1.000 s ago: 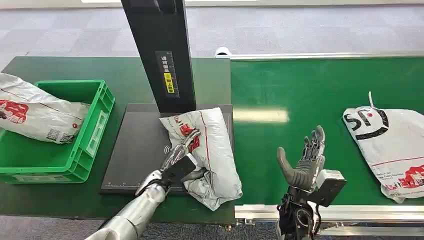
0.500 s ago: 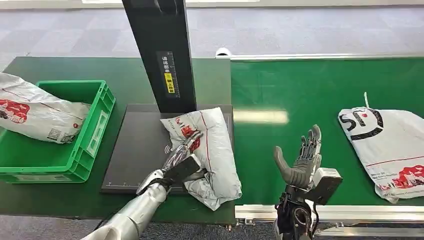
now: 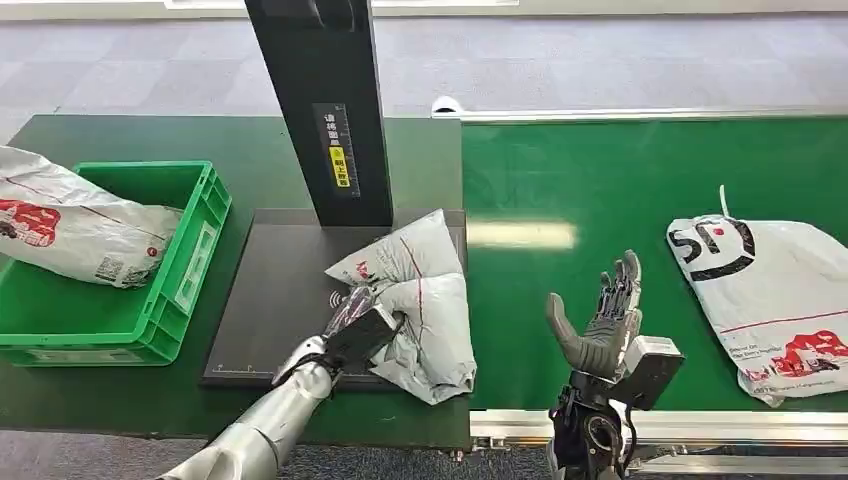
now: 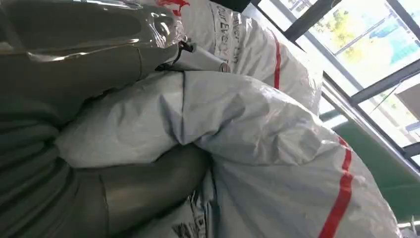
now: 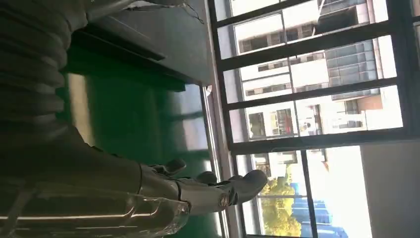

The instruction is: Moved the parcel from conveyor to table for the left to box.

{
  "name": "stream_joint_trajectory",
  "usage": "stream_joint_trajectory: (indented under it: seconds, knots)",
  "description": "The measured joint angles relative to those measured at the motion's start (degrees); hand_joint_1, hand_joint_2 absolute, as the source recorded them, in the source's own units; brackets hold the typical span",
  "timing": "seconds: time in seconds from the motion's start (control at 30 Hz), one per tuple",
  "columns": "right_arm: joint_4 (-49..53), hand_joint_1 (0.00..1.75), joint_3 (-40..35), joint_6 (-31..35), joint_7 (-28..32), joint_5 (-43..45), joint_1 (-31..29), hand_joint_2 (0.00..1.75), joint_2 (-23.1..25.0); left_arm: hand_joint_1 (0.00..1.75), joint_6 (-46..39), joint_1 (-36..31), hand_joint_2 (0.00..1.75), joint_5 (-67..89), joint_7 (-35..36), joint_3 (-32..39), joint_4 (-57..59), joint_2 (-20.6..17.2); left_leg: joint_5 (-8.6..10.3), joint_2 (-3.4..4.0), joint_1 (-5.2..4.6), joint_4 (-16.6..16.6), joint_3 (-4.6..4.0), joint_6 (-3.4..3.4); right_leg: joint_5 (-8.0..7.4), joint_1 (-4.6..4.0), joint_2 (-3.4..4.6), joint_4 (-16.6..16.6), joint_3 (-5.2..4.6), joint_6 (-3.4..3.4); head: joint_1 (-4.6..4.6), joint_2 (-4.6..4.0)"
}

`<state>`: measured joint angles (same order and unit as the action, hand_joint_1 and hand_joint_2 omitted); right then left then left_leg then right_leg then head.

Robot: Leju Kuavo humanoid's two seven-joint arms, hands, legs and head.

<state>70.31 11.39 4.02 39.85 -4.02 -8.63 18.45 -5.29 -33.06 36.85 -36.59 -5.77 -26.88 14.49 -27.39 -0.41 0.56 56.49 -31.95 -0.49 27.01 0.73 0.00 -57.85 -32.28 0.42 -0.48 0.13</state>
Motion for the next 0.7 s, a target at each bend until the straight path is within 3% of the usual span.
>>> stream_joint_trajectory:
  seconds: [0.47, 0.57, 0.7]
  knots:
    - [0.00, 0.00, 0.07, 0.02, 0.00, 0.39, 0.03, 1.75, -0.02, 1.75, -0.48, 1.31, 1.75, -4.59, -3.45, 1.57, -2.11, 0.02, 0.00, 0.03, 0.00, 0.00, 0.01, 0.00, 0.00, 0.00, 0.03, 0.00, -0.04, 0.00, 0.00, 0.00]
    - [0.22, 0.00, 0.20, 0.26, 0.00, 0.79, 0.69, 1.75, -0.13, 1.75, -1.20, 5.64, 1.75, -11.95, -3.43, -0.24, -10.34, -0.96, 0.00, 0.12, 0.01, 0.00, -0.14, -0.01, -0.01, -0.01, 0.11, -0.01, -0.25, -0.01, 0.02, -0.02]
    - [1.92, 0.00, 1.07, -0.24, 0.00, 1.46, 2.86, 1.75, -0.46, 1.75, 1.50, 11.50, 1.75, -18.99, -3.30, -0.03, -31.26, -4.10, 0.01, 0.12, 0.03, 0.00, -0.50, -0.02, -0.01, -0.05, 0.13, -0.02, -0.62, -0.01, 0.00, 0.00]
